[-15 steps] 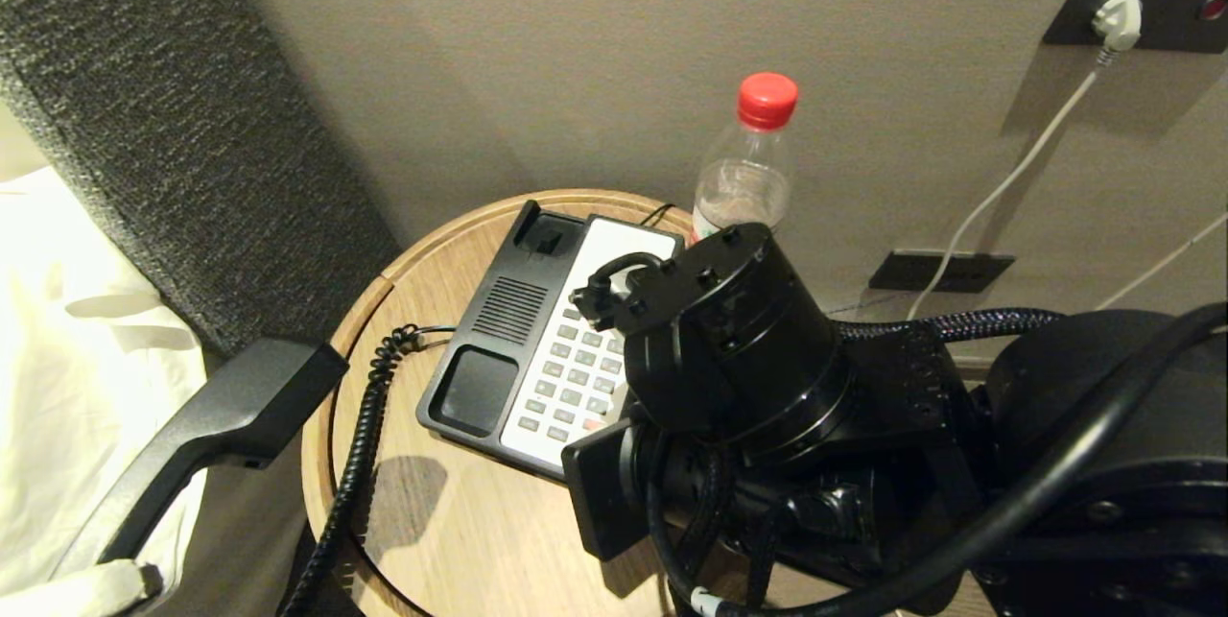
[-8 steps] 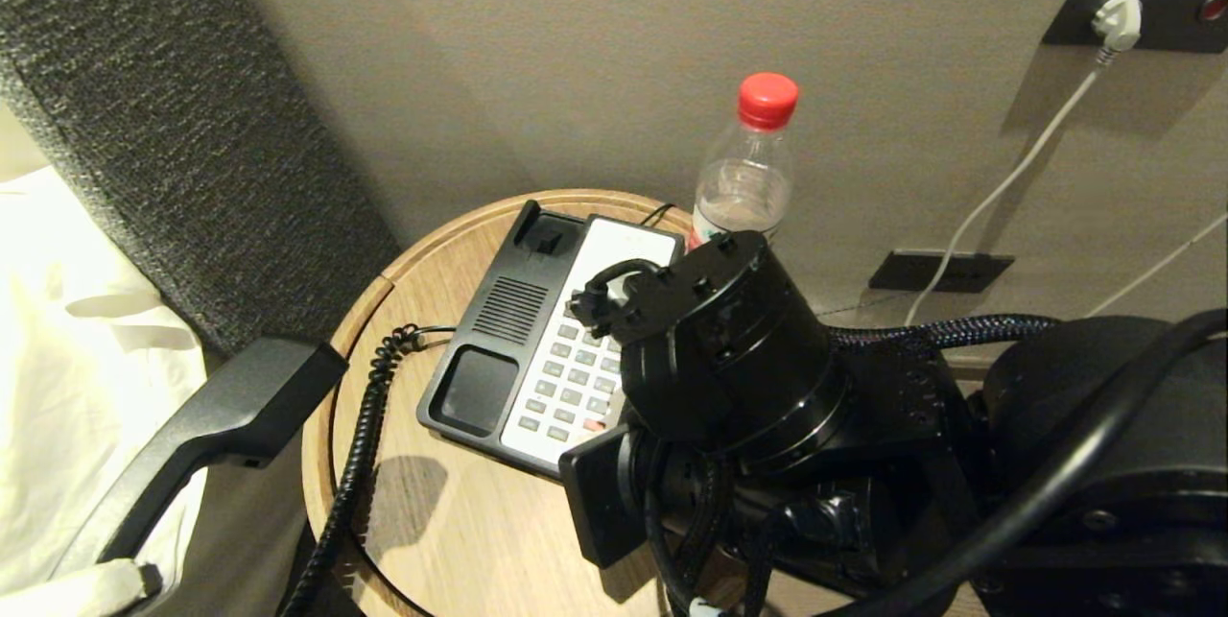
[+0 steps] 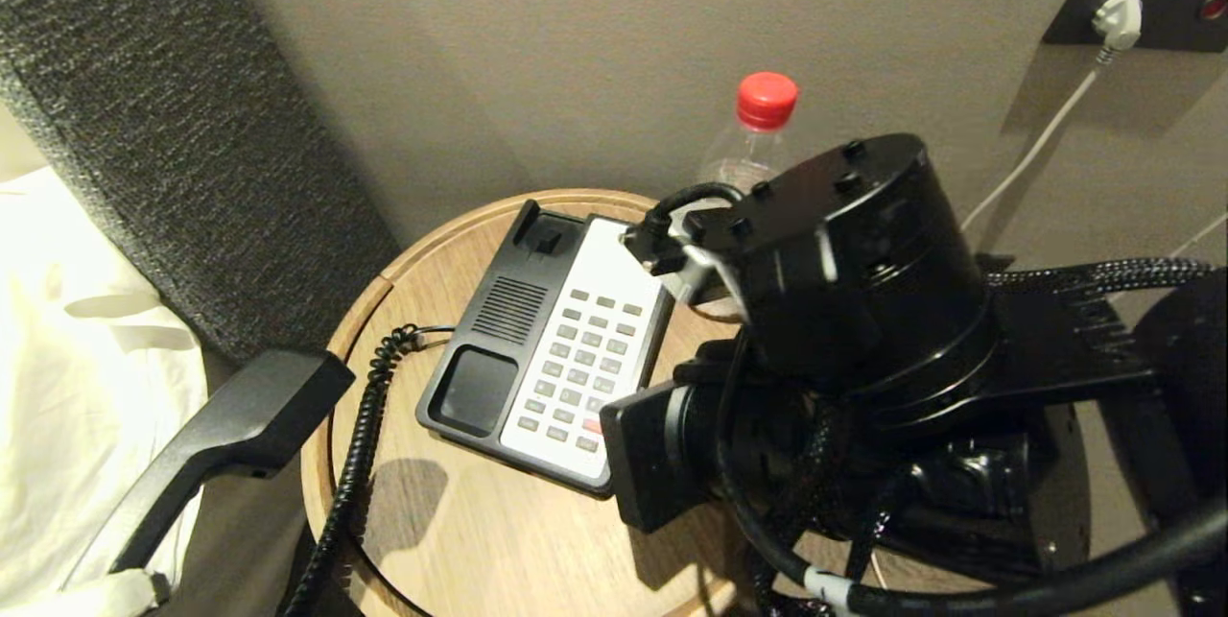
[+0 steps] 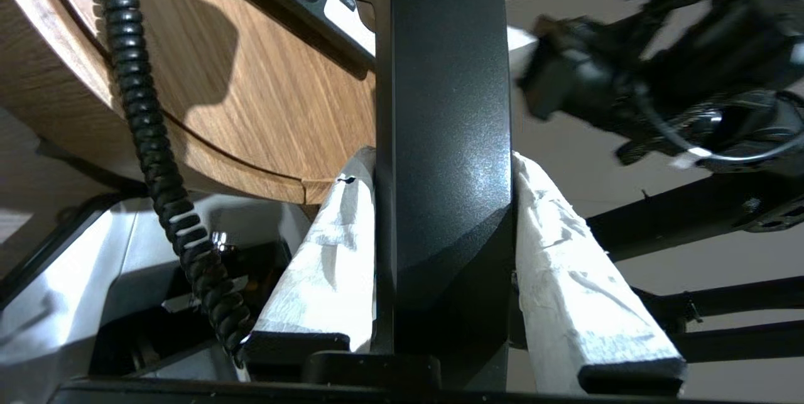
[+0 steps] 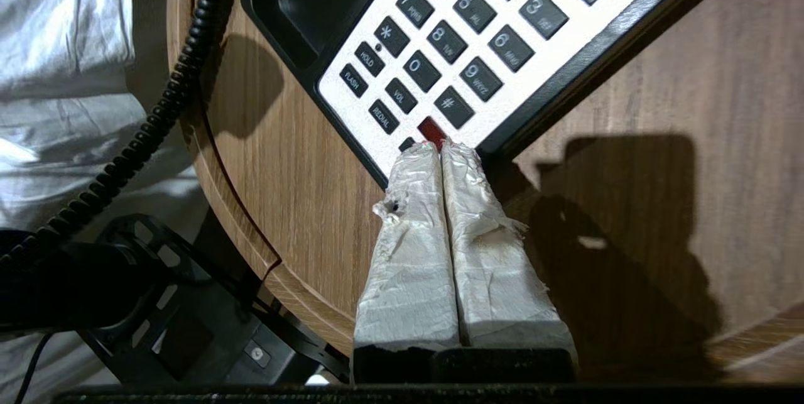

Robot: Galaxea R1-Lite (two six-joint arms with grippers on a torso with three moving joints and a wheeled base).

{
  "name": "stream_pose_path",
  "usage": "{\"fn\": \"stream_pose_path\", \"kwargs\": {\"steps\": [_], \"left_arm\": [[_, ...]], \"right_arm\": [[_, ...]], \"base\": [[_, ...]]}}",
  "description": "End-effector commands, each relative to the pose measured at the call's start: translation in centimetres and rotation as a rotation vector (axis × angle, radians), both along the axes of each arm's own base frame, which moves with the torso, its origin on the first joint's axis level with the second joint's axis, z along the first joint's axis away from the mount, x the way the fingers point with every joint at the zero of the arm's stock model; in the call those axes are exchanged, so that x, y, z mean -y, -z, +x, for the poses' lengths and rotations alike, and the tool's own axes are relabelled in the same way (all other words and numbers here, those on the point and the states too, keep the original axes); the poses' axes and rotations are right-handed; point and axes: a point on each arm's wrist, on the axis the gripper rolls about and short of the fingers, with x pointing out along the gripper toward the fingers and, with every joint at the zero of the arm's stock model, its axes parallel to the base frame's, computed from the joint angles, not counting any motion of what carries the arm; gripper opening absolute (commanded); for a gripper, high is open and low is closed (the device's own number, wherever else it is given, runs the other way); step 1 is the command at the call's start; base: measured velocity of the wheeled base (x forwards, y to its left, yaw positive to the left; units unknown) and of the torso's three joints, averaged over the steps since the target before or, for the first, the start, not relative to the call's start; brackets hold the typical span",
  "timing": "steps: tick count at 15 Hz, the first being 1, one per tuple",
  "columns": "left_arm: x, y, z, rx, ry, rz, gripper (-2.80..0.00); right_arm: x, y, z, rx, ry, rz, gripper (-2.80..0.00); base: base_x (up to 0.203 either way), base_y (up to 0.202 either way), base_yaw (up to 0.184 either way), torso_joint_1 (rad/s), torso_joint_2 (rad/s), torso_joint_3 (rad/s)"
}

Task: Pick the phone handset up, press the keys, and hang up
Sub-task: Dial the number, then put the handset back

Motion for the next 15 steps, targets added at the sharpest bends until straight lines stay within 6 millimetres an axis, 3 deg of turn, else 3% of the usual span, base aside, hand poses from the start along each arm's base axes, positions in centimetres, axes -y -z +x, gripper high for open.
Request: {"fn": "stream_pose_path", "kwargs": {"steps": [1, 6, 9, 15], "left_arm": [[0.0, -0.1, 0.0, 0.015, 0.005, 0.013, -2.8], [0.9, 0.4, 1.5, 0.213, 0.073, 0.318, -2.8], [2.8, -0.8, 4.4, 0.202, 0.092, 0.419, -2.8], [7.4, -5.6, 11.9, 0.284, -0.023, 0.633, -2.8]], "right_arm": [[0.9, -1.2, -0.5, 0.013, 0.003, 0.027, -2.8], [3.6, -2.1, -1.6, 0.026, 0.012, 0.047, -2.8], [6.2, -3.2, -1.8, 0.046, 0.05, 0.076, -2.8], [10.0, -3.4, -2.6, 0.06, 0.103, 0.094, -2.8]], "base": [[0.0, 0.0, 0.0, 0.0, 0.0, 0.0], [0.0, 0.0, 0.0, 0.0, 0.0, 0.0], [0.0, 0.0, 0.0, 0.0, 0.0, 0.0], [0.0, 0.0, 0.0, 0.0, 0.0, 0.0]]}}
